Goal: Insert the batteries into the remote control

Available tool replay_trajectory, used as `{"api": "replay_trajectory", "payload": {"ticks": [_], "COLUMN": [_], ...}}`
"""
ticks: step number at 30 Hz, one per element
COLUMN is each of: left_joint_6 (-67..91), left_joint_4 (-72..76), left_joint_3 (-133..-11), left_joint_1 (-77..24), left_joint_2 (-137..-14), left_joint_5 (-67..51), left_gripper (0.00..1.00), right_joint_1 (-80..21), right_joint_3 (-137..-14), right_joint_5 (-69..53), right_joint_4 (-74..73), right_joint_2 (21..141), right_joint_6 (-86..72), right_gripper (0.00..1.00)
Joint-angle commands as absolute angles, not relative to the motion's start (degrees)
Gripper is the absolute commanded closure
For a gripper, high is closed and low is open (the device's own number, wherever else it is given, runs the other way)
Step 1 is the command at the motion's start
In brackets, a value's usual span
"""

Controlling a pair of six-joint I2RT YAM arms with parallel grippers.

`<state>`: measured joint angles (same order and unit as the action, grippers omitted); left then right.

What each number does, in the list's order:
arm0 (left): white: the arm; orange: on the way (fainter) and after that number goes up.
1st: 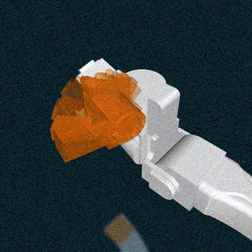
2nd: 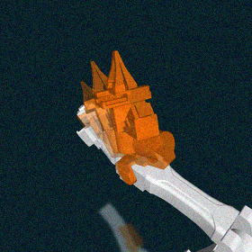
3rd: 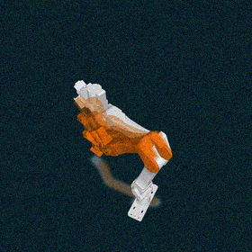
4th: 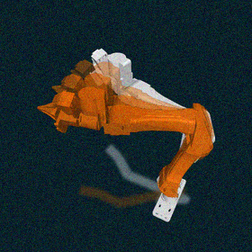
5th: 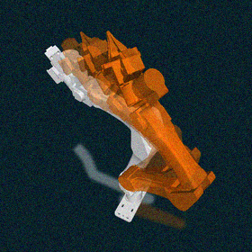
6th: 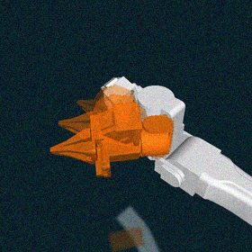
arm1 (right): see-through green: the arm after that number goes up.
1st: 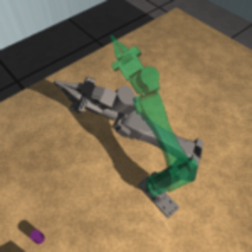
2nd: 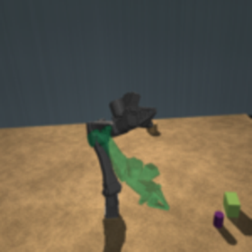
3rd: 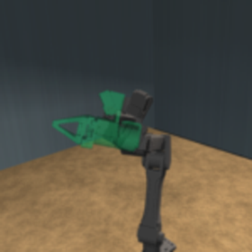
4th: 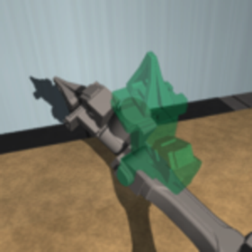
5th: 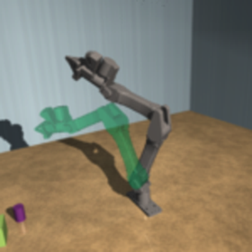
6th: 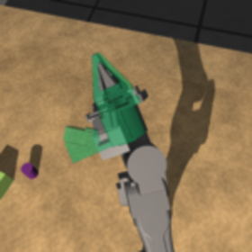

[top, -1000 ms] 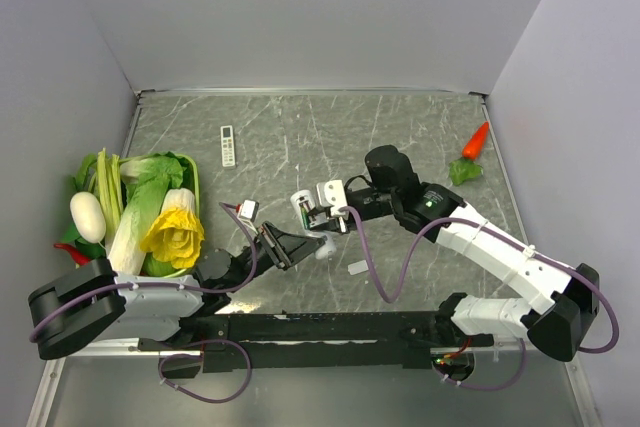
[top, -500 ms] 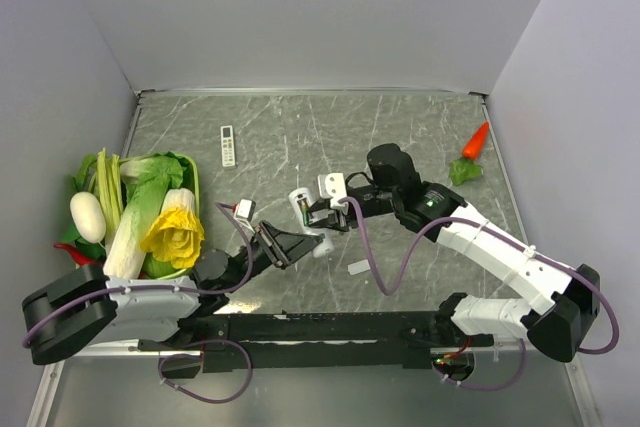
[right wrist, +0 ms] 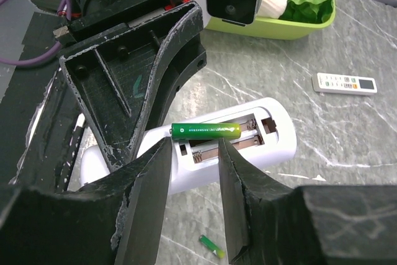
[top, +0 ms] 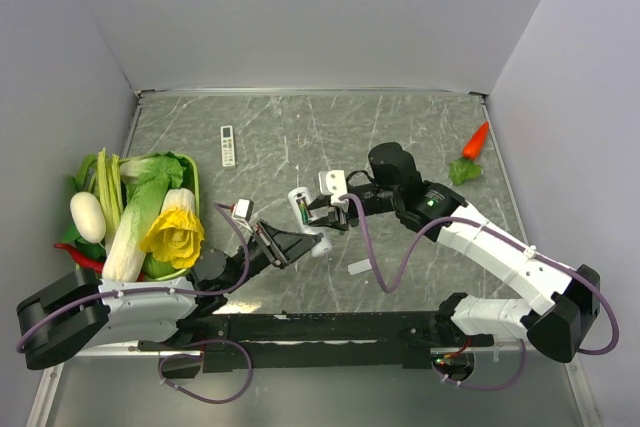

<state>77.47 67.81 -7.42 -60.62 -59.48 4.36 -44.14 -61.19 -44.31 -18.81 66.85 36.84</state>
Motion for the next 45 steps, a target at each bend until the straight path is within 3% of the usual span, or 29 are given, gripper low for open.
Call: {"api": "replay_trajectory", "payload": {"ticks": [1, 11, 22, 29, 36, 45], "left_joint_6": [78.66, 78.66, 79.28, 79.45, 79.45, 79.89], "left_joint_4": [73.92, 74.44, 74.27, 70.32, 64.16, 60.38], "left_joint_3": [-10.02, -10.20, -10.72, -10.81, -10.99, -11.08], "left_joint_1": [-60.91, -60.91, -60.91, -60.91, -61.00, -60.91], "left_joint_2": [-58.89, -59.33, -60.12, -58.36, -56.34, -56.07], "left_joint_5": [2.64, 1.85, 0.88, 1.58, 3.25, 5.01], "left_gripper": [0.98, 0.98, 0.98, 0.98, 0.98, 0.98], "right_joint_1": [-42.63, -41.13, -41.04, -41.04, -41.22, -44.81], "right_joint_3": [-63.19, -66.26, -66.88, -65.48, -65.66, -64.77], "right_joint_5": [-43.50, -47.54, -49.57, -46.85, -45.88, -33.15], "right_joint_4": [-21.00, -26.10, -24.79, -24.17, -22.77, -20.39], "right_joint_2": [67.32, 68.38, 70.93, 71.01, 69.00, 63.81], "right_joint_6": [36.83, 35.86, 31.91, 30.94, 26.82, 13.99], "right_gripper": [0.56, 0.47, 0.46, 0.53, 0.52, 0.50]}}
